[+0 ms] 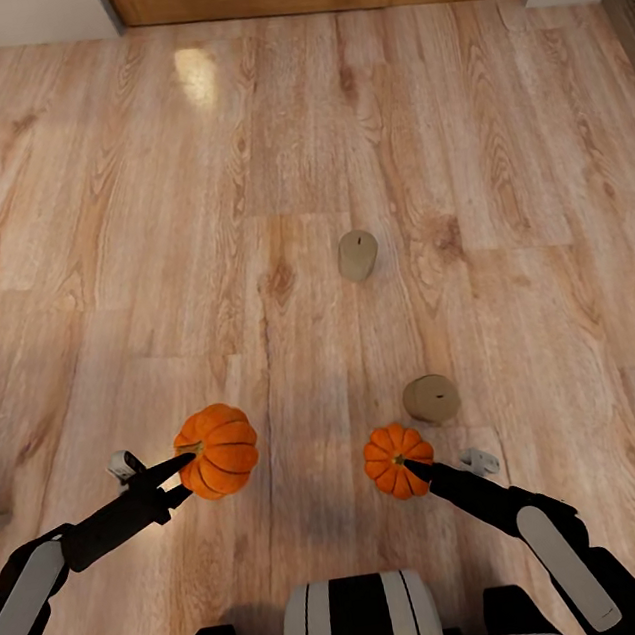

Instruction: Place each of the two pumpkins and all three candles from the living room inside a cabinet in the living room (use any cabinet), then make sure every cabinet is closed, and position the cauldron so it is next to a table in the living room.

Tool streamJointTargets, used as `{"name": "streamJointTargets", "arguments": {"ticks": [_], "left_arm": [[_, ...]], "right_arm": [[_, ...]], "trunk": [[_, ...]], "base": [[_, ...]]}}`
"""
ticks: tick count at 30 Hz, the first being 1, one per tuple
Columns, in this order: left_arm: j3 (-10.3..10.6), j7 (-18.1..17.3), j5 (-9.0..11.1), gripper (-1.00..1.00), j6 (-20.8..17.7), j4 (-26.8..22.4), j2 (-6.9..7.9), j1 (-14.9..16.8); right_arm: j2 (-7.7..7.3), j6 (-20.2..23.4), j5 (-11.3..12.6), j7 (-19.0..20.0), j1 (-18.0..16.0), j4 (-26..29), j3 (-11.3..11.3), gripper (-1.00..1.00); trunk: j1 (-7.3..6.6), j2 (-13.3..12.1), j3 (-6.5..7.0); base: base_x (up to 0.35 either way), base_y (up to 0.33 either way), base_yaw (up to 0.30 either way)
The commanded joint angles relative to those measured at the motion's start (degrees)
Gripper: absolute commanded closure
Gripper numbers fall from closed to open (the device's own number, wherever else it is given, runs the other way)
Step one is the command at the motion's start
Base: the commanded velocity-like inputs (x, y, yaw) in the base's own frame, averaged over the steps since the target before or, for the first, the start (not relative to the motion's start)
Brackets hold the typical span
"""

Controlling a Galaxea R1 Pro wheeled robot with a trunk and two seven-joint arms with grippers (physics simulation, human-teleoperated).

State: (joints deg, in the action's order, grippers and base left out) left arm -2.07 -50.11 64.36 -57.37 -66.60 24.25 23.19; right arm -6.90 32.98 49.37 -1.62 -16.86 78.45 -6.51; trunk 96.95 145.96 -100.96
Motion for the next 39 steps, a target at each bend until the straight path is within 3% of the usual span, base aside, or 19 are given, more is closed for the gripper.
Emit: {"name": "streamJointTargets", "arguments": {"ticks": [1, 11, 33, 39], "left_arm": [[-0.04, -0.08, -0.20, 1.00, -0.11, 0.01, 0.00, 0.01], [0.17, -0.08, -0.28, 1.00, -0.11, 0.46, 0.00, 0.01], [0.12, -0.08, -0.23, 1.00, -0.11, 0.50, 0.00, 0.01], [-0.01, -0.08, 0.06, 1.00, -0.11, 0.50, 0.00, 0.01]], "right_arm": [[-0.04, 0.16, 0.20, -0.13, -0.01, 0.04, -0.08, 1.00], [-0.04, 1.01, 0.36, -0.16, -0.08, -0.07, -1.08, 1.00], [-0.13, 1.73, 0.16, -0.07, -0.10, 0.62, -1.31, 1.00], [-0.13, 1.74, 0.20, -0.05, -0.10, 0.47, -1.31, 1.00]], "trunk": [[-0.03, 0.00, 0.20], [-0.08, -0.03, 0.65], [-0.08, -0.03, 0.65], [-0.24, -0.11, 1.97]], "base": [[0.000, 0.000, 0.000], [-0.012, 0.000, 0.000], [-0.160, 0.012, 0.000], [-0.004, 0.000, 0.000]]}}
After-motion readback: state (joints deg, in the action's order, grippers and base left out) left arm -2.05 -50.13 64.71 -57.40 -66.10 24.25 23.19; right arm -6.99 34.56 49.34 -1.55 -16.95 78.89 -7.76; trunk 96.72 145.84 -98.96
